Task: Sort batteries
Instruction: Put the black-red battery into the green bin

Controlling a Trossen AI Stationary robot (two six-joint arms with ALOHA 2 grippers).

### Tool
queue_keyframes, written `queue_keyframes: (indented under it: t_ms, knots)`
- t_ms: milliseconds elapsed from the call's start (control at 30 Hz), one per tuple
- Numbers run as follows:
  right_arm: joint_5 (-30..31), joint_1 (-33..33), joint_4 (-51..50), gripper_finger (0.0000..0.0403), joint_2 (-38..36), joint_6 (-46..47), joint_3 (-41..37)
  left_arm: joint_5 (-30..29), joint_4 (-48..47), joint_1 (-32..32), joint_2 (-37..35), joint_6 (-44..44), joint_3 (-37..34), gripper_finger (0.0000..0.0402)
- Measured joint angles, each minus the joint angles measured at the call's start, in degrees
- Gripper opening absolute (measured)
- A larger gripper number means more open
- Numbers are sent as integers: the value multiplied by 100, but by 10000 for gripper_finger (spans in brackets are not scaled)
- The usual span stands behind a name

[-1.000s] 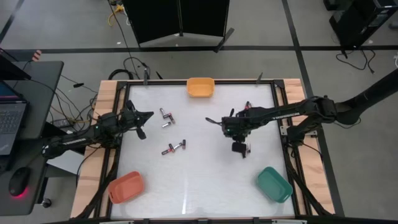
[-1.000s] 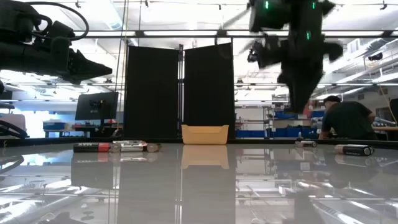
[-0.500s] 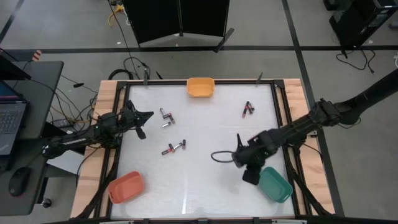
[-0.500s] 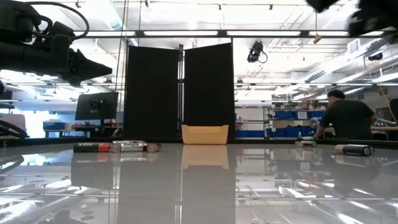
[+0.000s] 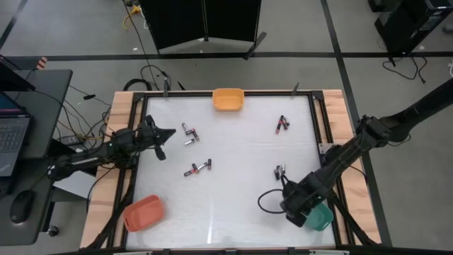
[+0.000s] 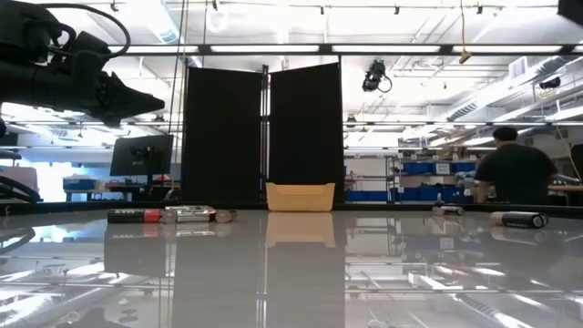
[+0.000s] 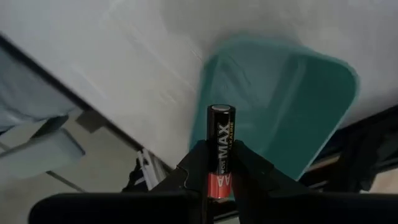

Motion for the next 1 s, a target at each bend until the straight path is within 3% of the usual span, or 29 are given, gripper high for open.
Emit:
queue_keyframes:
  t_ms: [433, 767, 1000]
  knots:
    - [522, 163, 1441, 57, 0, 685, -1549, 76, 101, 0, 319, -54, 0, 17]
    - [753, 562, 1947, 59, -2, 1292, -1978, 81, 98, 0, 319, -63, 0, 17]
    - [706, 698, 2009, 91, -2, 1404, -2021, 83, 100, 0, 319, -69, 0, 17]
